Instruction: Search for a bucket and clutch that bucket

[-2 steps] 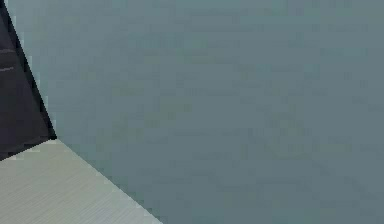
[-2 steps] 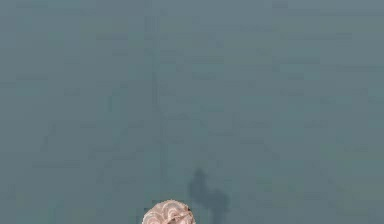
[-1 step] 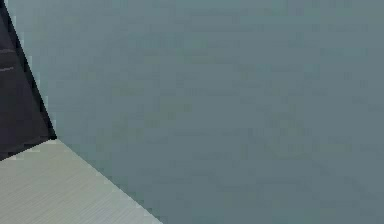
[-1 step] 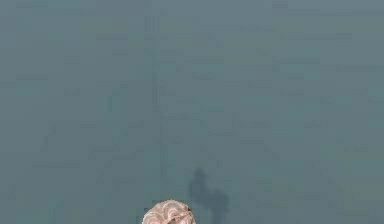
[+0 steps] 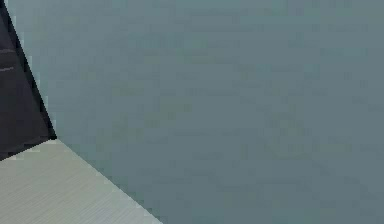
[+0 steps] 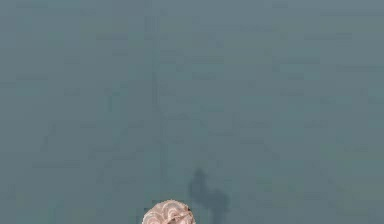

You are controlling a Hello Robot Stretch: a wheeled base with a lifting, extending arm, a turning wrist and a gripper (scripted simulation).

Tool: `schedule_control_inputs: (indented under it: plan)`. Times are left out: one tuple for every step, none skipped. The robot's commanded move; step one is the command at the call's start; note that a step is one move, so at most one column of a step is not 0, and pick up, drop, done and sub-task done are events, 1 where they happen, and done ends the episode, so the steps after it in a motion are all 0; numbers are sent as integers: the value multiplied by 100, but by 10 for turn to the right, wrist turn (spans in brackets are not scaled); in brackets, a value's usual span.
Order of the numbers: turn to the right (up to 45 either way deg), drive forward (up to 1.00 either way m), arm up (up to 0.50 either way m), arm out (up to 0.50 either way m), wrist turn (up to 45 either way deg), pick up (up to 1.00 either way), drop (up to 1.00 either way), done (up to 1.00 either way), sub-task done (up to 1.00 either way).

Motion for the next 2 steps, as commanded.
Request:
schedule_control_inputs:
  plan:
    - [0,0,10,0,0,0,0,0,0]
    - [0,0,0,0,0,0,0,100,0]
